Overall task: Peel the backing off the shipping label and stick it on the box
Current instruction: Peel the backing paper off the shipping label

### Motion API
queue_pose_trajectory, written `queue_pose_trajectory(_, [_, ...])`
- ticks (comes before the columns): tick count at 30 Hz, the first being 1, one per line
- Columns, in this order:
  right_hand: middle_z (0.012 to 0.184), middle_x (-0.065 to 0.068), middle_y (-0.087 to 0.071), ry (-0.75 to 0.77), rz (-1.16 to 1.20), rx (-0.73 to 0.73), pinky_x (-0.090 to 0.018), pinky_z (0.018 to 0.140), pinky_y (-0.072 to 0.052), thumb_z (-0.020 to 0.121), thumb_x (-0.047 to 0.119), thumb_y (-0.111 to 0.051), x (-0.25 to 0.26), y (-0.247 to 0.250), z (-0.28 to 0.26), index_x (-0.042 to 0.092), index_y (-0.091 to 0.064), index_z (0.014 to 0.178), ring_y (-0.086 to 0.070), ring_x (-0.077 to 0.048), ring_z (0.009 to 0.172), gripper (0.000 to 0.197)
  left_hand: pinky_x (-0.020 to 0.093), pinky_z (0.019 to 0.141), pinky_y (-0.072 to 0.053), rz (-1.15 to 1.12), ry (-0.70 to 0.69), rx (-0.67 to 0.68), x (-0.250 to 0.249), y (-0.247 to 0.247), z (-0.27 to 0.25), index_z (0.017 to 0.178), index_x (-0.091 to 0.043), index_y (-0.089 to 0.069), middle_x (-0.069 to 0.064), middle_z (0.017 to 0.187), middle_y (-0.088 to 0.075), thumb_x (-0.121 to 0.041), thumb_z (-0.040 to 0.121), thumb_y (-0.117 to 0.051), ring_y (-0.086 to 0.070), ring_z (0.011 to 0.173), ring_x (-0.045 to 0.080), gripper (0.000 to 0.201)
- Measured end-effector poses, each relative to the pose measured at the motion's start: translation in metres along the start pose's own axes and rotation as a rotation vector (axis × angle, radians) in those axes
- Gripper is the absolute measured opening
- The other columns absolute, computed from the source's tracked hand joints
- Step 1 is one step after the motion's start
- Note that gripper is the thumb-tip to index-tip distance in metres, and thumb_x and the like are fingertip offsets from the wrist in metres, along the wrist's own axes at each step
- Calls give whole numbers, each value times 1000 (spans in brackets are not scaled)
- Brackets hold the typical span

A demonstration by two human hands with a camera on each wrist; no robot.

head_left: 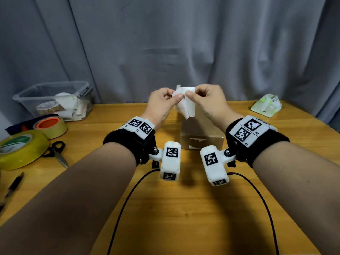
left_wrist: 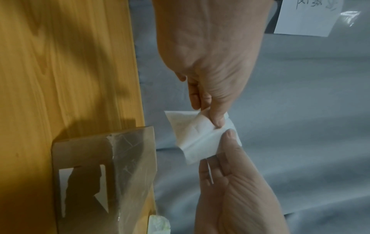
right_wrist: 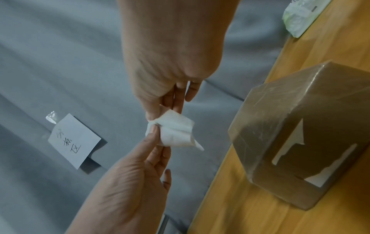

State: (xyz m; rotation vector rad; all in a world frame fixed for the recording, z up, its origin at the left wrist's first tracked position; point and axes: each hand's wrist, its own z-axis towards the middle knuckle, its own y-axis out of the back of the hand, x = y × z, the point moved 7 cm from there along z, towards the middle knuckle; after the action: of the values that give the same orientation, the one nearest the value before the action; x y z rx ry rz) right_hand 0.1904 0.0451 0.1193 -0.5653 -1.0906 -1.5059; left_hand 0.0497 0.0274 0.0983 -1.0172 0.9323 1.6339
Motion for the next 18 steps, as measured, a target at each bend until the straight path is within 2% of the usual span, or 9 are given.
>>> queue_pose_trajectory(2, [62,-3,-48,-20,-21,-29,-26,59,-36,85,17,-64,-2,2,2,-12,-61,75,-41,-12,62,31,17,69,-53,10,13,1,1,1,0,75,-13,-59,4,78,-66,-13,85,-66,-64,70,7,12])
queue_pose_trajectory(5, [60,-2,-43,-38,-19,-31,-26,58,-34,85,18,-63,-4,2,2,-11,-58,73,-38,-13,61,32,9,57,-49,-11,32,4,4,4,0,72,-13,-58,0,74,-64,-11,86,-64,-62,57,-5,15])
queue_pose_trajectory(8, [62,-2,-44,-45,-15,-20,-25,59,-35,86,18,-62,-3,2,1,-4,-59,72,-38,-12,61,27,4,55,-44,-14,64,7,10,9,-1,72,-12,-57,-2,70,-61,-10,87,-63,-58,50,-10,16])
queue_pose_trajectory(11, [69,-8,-49,-48,-1,-12,-28,63,-37,87,18,-61,-4,4,0,-7,-60,75,-42,-15,67,27,3,55,-43,27,89,13,17,14,-2,72,-13,-56,-3,68,-57,-11,88,-61,-54,48,-11,17])
queue_pose_trajectory(13, [72,-9,-52,-55,-1,-8,-29,65,-39,87,18,-61,-6,4,-1,-6,-62,78,-44,-16,69,26,2,53,-41,61,109,22,21,14,-1,73,-13,-55,-4,67,-55,-11,89,-59,-54,49,-8,17])
queue_pose_trajectory(15, [71,-7,-52,-61,1,-6,-29,64,-39,87,18,-60,-7,4,-2,0,-61,76,-44,-15,69,22,4,54,-41,112,137,32,27,14,-1,74,-15,-54,-4,69,-53,-14,91,-57,-51,57,-2,17])
queue_pose_trajectory(18, [64,0,-49,-69,4,-14,-25,61,-36,87,18,-60,-9,4,-2,6,-58,70,-41,-12,64,21,15,63,-41,175,169,38,34,14,0,80,-14,-53,-3,73,-54,-18,93,-54,-47,67,7,14])
